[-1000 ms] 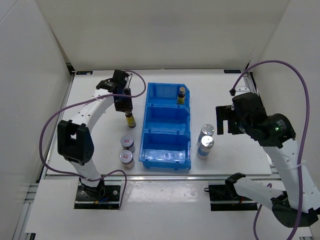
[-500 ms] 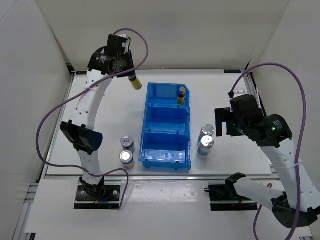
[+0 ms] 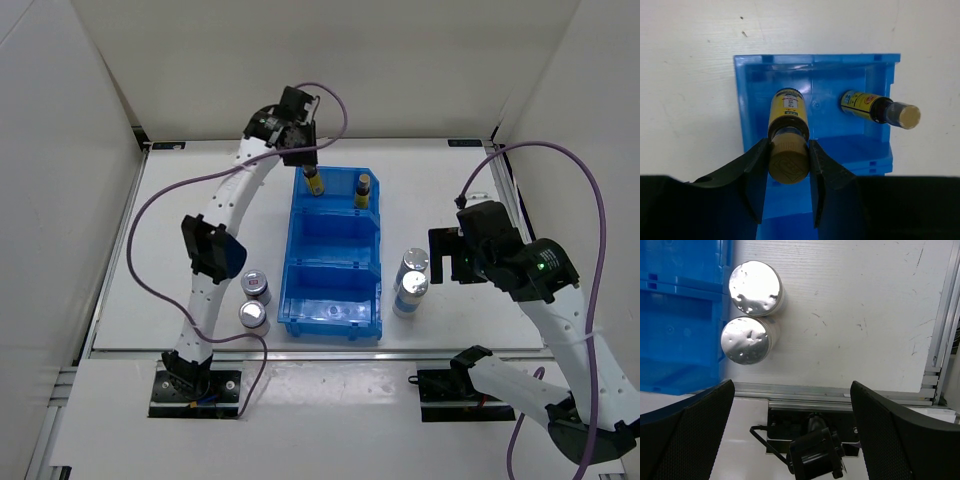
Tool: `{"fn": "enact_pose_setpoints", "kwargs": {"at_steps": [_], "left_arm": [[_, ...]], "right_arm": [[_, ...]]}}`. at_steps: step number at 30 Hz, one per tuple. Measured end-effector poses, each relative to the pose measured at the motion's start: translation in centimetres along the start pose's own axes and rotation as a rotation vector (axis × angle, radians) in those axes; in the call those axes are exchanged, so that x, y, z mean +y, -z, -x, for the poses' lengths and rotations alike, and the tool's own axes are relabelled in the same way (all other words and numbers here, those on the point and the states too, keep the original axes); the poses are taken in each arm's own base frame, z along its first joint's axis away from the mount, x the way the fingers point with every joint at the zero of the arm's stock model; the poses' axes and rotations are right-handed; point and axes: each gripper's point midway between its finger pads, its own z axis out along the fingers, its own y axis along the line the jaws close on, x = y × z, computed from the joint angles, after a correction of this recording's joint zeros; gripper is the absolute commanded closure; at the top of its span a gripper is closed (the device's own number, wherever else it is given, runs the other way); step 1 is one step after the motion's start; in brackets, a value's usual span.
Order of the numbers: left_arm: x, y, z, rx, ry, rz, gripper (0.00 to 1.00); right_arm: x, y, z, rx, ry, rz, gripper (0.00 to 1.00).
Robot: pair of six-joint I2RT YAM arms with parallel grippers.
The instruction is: Organize the condiment bottles
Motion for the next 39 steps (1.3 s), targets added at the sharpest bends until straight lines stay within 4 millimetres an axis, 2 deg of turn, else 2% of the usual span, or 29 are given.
{"fn": "enact_pose_setpoints", "kwargs": {"at_steps": [4,8,11,14,15,19,22,24,25,27,28,29,35,37,39], "left_arm": [[-1.2,-2.7,-2.8,0.067,-0.036,0.013,0.89],[-2.1,-3.3,-4.1,0.094,-0.057,0.014,0.89],[-1.9,-3.7,-4.4,0.101,-0.060,0.025,0.86],[-1.5,-4.2,-4.7,0.108,-0.061,0.042,0.73],[-1.3,-4.5,-4.8,0.111,-0.059,0.049,0.65],[-0.6,-5.3,-5.5,0.131,-0.067,0.068,0.47],[-0.6,-5.6,-5.7,0.135,-0.073,0.068,0.39],[-0.6,-5.7,-5.5,0.129,-0.076,0.065,0.35],[-0.7,-5.7,-5.4,0.124,-0.076,0.063,0.28],[-0.7,-5.7,-5.2,0.118,-0.078,0.061,0.23],[-0.7,-5.8,-5.2,0.118,-0.076,0.061,0.06],[-0.7,-5.8,-5.2,0.117,-0.083,0.059,0.00],[-0.7,-5.0,-4.9,0.107,-0.078,0.062,0.00],[-0.5,-3.8,-4.6,0.097,-0.078,0.066,0.00],[-0.2,-1.4,-4.0,0.077,-0.077,0.073,0.00]], "right_arm": [[0.1,0.0,0.0,-0.001,-0.001,0.006,0.01],[0.3,0.0,0.2,-0.008,-0.004,0.014,0.01],[0.3,0.0,0.3,-0.013,-0.005,0.016,0.01],[0.3,-0.1,0.3,-0.013,-0.005,0.016,0.01],[0.3,-0.1,0.3,-0.013,-0.005,0.016,0.01],[0.4,-0.1,0.3,-0.013,-0.009,0.016,0.01],[0.4,-0.1,0.3,-0.013,-0.027,0.016,0.01],[0.5,-0.1,0.3,-0.011,-0.042,0.016,0.01],[0.6,-0.1,0.3,-0.009,-0.049,0.016,0.01],[0.7,-0.2,0.3,-0.005,-0.061,0.019,0.01],[0.8,-0.2,0.3,-0.002,-0.070,0.022,0.01],[0.9,-0.3,0.4,-0.003,-0.075,0.025,0.01],[1.6,-0.9,1.0,-0.010,-0.128,0.036,0.01],[2.0,-1.7,1.4,0.005,-0.147,0.029,0.01],[2.4,-2.8,1.5,0.041,-0.158,0.010,0.01]]}}
